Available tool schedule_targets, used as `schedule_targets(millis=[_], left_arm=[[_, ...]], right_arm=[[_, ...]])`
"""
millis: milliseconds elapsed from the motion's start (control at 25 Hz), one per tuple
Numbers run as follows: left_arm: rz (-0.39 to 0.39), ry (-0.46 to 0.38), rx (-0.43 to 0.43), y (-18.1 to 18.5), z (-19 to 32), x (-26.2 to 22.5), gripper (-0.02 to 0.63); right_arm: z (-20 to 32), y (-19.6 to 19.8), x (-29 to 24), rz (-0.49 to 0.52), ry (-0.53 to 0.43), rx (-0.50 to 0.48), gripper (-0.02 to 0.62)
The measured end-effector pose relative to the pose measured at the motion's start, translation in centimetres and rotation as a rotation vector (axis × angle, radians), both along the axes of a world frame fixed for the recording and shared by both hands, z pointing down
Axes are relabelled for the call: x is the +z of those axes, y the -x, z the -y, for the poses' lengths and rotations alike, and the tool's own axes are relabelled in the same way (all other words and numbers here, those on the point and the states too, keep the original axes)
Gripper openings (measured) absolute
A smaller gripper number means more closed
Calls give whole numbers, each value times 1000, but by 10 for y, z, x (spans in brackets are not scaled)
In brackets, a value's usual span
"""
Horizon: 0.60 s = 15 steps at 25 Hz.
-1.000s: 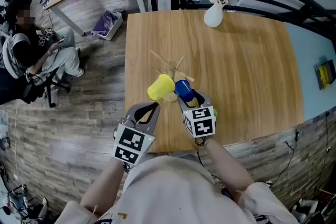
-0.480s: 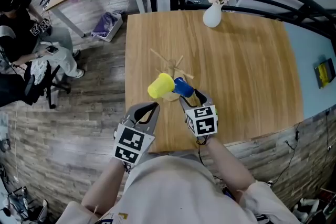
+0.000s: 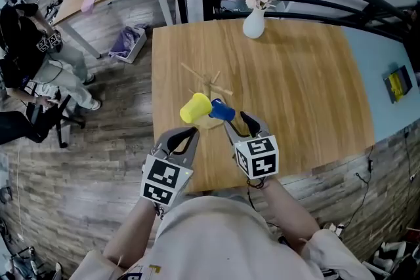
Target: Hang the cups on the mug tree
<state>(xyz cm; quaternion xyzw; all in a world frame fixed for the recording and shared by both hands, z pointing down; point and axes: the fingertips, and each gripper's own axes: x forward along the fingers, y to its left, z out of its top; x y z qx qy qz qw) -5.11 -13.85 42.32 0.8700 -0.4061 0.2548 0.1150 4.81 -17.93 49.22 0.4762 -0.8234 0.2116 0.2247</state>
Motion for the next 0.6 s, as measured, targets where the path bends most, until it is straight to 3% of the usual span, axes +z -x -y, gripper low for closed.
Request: schedule_targets(millis=[440, 600], left_arm=[[-2, -129, 14, 4, 4, -54, 3], [-28, -170, 28, 0, 0, -73, 3]], right_arm=[[-18, -8, -104, 68, -199, 67, 140], [-28, -9, -136, 98, -257, 80, 77]])
